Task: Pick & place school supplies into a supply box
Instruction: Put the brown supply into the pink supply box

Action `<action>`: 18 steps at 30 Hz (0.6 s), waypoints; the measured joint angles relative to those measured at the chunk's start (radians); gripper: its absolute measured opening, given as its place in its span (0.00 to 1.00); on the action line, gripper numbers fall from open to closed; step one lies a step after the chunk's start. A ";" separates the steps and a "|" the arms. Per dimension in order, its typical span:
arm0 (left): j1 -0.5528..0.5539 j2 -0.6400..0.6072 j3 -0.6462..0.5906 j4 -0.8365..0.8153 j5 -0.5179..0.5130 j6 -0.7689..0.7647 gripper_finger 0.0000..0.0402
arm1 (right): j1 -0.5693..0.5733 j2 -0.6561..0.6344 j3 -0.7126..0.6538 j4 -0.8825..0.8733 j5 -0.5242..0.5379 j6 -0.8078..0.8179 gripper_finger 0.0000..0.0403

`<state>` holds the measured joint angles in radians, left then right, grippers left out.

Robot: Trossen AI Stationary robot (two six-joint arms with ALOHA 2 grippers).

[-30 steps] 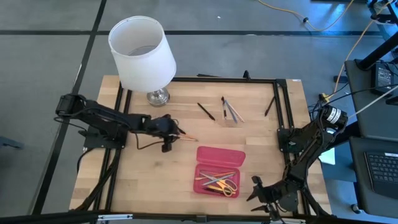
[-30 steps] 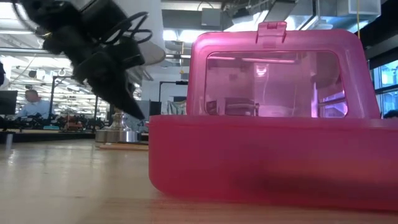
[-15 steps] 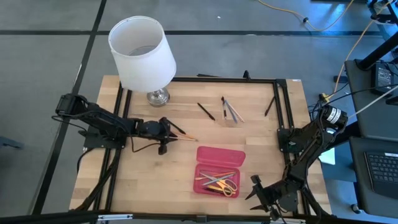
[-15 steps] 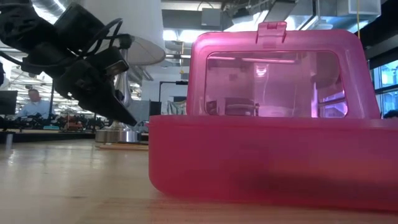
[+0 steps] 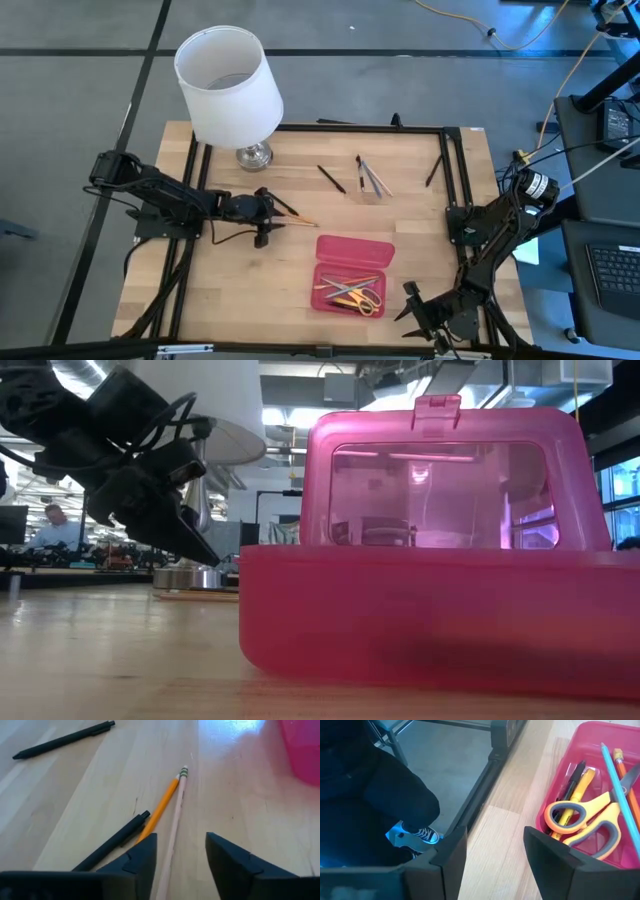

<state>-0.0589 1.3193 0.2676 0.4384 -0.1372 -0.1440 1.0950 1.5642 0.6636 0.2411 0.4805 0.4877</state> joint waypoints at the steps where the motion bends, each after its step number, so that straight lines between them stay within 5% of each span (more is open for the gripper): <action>1: 0.000 0.000 0.000 0.003 0.000 0.000 0.42 | 0.000 0.000 0.000 -0.001 0.000 0.000 0.49; 9: 0.000 0.000 0.000 0.008 -0.002 -0.029 0.49 | 0.000 0.000 0.000 -0.032 -0.001 0.002 0.49; 18: -0.014 0.001 0.000 -0.029 0.001 0.085 0.44 | 0.000 0.000 0.000 -0.041 -0.001 0.002 0.49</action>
<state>-0.0734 1.3201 0.2676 0.4099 -0.1363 -0.0585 1.0950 1.5642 0.6636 0.2003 0.4798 0.4898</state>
